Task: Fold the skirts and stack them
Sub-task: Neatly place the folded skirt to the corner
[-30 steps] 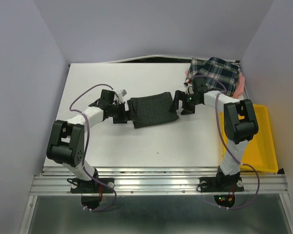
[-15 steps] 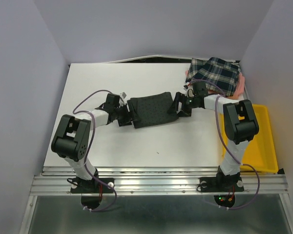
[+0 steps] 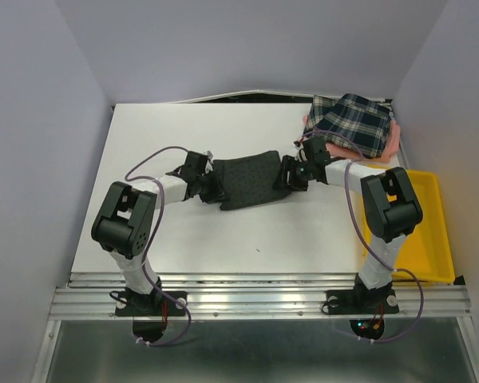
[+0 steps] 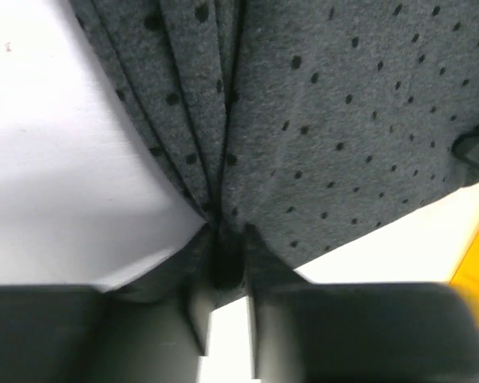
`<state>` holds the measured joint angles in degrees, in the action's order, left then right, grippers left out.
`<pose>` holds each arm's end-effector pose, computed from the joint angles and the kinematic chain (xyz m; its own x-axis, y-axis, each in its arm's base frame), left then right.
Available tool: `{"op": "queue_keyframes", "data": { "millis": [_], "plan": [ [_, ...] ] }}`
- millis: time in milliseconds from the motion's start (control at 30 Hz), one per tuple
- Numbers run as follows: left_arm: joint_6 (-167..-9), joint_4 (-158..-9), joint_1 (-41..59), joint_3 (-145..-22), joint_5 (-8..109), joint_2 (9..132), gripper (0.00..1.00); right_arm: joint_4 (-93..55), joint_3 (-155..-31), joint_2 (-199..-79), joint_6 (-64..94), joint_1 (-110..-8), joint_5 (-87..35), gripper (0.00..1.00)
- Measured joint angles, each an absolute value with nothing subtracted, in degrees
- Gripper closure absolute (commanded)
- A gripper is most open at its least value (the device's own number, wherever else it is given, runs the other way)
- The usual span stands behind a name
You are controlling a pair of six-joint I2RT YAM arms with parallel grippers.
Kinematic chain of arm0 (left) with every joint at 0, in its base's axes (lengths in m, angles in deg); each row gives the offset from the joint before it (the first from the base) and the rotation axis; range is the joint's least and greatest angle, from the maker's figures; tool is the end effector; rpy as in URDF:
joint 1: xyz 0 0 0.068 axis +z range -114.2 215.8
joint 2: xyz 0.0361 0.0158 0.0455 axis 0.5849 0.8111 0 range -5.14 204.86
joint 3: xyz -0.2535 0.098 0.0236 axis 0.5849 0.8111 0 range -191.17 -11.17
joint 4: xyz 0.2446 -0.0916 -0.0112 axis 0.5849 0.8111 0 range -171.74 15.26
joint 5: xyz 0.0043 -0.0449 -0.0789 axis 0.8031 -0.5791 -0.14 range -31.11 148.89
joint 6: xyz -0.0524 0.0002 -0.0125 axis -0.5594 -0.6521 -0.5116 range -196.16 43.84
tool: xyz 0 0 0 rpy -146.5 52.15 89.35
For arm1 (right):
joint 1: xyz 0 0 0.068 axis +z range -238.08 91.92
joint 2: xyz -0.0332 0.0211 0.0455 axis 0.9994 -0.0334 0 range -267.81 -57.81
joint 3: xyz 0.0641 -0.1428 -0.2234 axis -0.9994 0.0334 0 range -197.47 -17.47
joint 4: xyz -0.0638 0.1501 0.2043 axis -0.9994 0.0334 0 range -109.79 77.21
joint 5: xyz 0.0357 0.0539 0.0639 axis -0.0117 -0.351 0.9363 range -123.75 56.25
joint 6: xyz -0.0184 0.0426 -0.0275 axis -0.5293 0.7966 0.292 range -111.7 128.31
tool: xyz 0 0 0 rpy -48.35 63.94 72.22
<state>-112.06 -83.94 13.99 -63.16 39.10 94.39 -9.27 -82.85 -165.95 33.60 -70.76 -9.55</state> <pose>0.3194 -0.1408 0.1573 -0.8694 -0.2464 -0.4282 0.0749 0.7910 -0.6072 0.3645 0.1290 0.1567 -0.9078 0.1250 -0.4002 -0.1302 0.8232 0.5526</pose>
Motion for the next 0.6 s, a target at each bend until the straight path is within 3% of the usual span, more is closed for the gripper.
{"op": "queue_keyframes", "data": {
  "millis": [33,67,133,300,333,600],
  "plan": [
    [-112.06,-82.86,13.49,-63.99,39.73,94.41,0.88,-9.14,-82.85,-165.78,33.63,-69.93,-10.75,0.52],
    [-112.06,-81.75,12.97,-64.88,40.56,94.41,1.00,-8.90,-82.92,-165.47,33.34,-69.06,-12.87,0.55],
    [-111.76,-80.07,12.14,-66.50,41.83,94.43,1.00,-8.15,-83.00,-165.45,33.06,-67.90,-15.99,0.70],
    [-110.18,-76.70,10.21,-71.96,44.87,96.09,1.00,-5.22,-85.34,-165.45,30.81,-67.20,-21.61,0.91],
    [-109.57,-76.05,9.82,-73.71,45.52,97.01,1.00,-4.74,-85.95,-165.45,30.13,-67.20,-22.49,0.99],
    [-104.96,-74.52,7.57,-86.46,48.82,102.08,1.00,-2.40,-93.39,-165.43,21.95,-67.05,-34.00,0.99]
  ]
}}
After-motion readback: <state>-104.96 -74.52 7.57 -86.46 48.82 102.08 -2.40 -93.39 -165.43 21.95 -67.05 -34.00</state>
